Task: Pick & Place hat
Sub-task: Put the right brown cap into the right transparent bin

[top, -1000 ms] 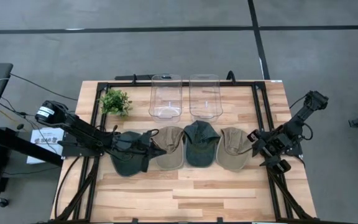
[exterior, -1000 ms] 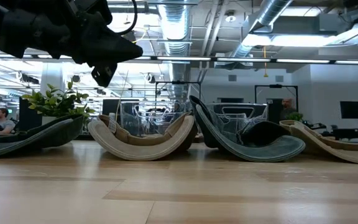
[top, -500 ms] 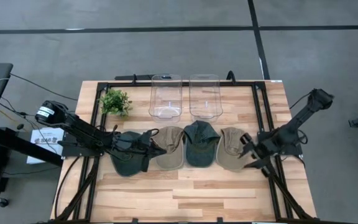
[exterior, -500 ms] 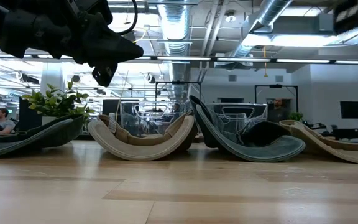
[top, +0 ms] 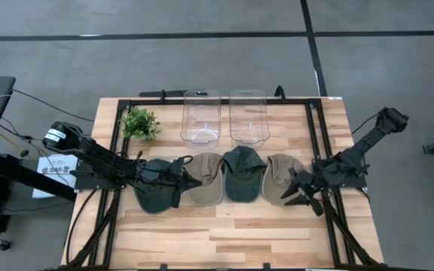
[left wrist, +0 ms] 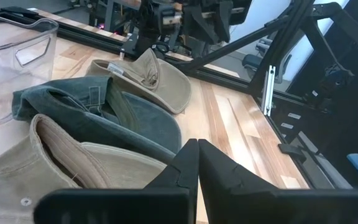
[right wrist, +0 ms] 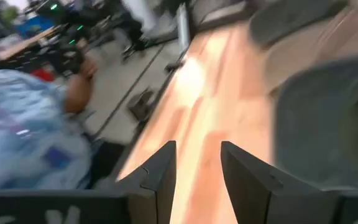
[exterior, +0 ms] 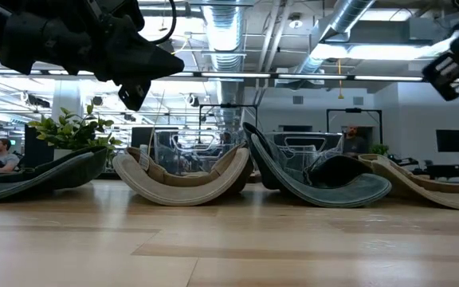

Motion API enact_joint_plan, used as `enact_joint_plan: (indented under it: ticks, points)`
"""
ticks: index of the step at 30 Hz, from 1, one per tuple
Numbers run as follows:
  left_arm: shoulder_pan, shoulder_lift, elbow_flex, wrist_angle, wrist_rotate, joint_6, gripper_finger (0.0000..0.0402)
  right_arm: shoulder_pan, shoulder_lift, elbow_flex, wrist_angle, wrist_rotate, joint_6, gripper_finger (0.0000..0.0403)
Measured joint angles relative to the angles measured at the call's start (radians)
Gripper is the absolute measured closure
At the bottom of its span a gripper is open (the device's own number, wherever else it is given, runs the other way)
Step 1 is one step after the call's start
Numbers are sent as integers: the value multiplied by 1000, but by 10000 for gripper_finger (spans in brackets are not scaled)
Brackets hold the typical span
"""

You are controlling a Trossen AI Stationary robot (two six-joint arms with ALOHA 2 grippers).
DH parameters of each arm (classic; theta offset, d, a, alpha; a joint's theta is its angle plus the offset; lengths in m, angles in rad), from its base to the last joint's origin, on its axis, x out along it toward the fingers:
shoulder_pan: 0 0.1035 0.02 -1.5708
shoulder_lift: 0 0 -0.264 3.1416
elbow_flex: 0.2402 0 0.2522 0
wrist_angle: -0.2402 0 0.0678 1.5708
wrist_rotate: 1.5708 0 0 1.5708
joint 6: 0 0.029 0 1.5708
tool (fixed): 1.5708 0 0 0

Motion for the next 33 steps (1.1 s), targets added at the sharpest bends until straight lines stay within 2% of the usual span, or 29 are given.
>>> enact_joint_plan:
  ticks: [3, 7, 15, 20, 33]
  points:
    - [0, 0, 0, 4, 0, 0, 394, 0, 0, 12, -66, -49, 87, 286]
    - [0, 0, 0, 7, 0, 0, 394, -6, 0, 30, -191, -44, 165, 285]
    - [0, -1, 1, 24, 0, 1, 394, -96, -1, 92, -518, 136, 229, 285]
    - [0, -1, 1, 30, -5, 3, 394, -195, -1, 143, -719, 199, 228, 285]
    - [0, -1, 1, 40, -7, 3, 394, -418, 10, 145, -710, 210, 332, 285]
